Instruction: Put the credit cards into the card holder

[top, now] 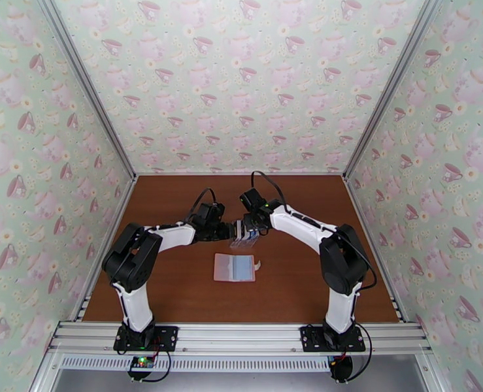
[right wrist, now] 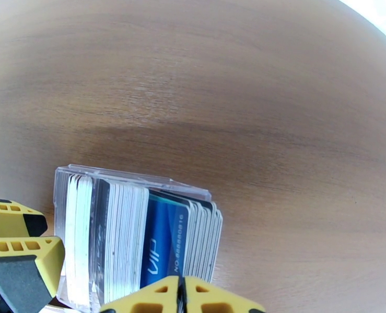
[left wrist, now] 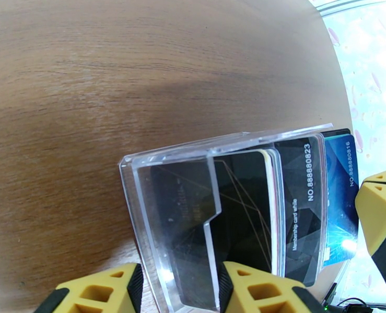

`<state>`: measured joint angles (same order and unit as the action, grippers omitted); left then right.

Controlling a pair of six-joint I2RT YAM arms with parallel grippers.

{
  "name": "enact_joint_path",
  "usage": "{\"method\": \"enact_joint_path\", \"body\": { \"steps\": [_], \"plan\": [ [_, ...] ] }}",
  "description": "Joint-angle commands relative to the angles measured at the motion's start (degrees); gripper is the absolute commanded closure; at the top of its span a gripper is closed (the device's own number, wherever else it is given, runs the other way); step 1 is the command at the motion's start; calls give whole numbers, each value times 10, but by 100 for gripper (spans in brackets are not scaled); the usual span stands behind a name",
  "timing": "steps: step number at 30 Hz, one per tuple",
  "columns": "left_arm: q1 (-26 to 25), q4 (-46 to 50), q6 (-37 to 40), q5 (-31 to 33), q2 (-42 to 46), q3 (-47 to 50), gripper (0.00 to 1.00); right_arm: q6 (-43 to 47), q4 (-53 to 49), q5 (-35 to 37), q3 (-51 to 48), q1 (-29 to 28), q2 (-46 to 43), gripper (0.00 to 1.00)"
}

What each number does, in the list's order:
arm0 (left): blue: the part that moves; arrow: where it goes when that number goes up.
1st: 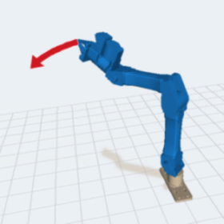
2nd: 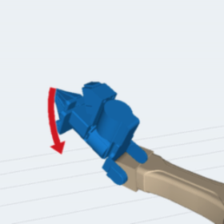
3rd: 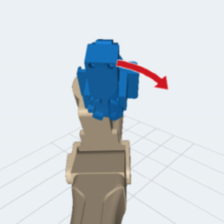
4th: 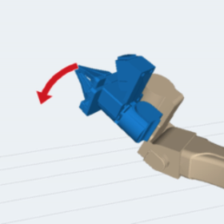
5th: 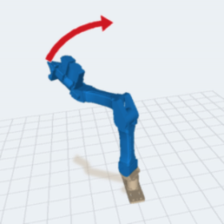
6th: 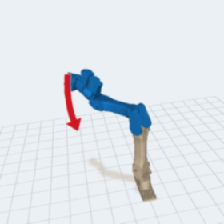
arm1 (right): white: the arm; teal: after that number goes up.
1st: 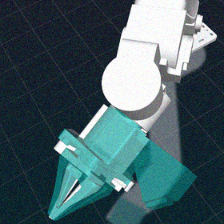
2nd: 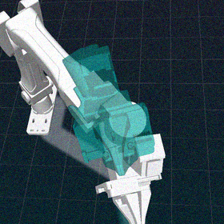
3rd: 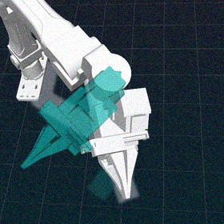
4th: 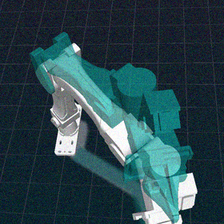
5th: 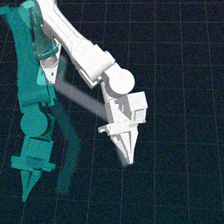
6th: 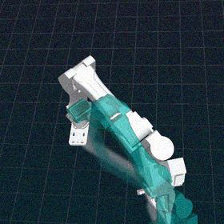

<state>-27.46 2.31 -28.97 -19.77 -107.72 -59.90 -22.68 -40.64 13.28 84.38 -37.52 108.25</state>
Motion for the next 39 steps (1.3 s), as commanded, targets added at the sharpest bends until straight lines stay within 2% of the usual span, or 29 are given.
{"method": "enact_joint_path", "body": {
  "steps": [1,12,26,32,39],
  "plan": [
    [2,29,2,10,-14,-7,55,5,-30,9,10,8,2,92],
    [3,29,2,7,-15,-8,55,-3,-13,-49,8,1,-4,96],
    [3,30,1,5,-16,-9,55,-8,-13,-66,20,-21,4,97],
    [3,30,0,3,-15,-9,55,-8,-21,-62,29,-29,7,96],
    [4,32,1,4,-13,-8,55,-14,-19,-68,23,-29,14,88]
  ]
}}
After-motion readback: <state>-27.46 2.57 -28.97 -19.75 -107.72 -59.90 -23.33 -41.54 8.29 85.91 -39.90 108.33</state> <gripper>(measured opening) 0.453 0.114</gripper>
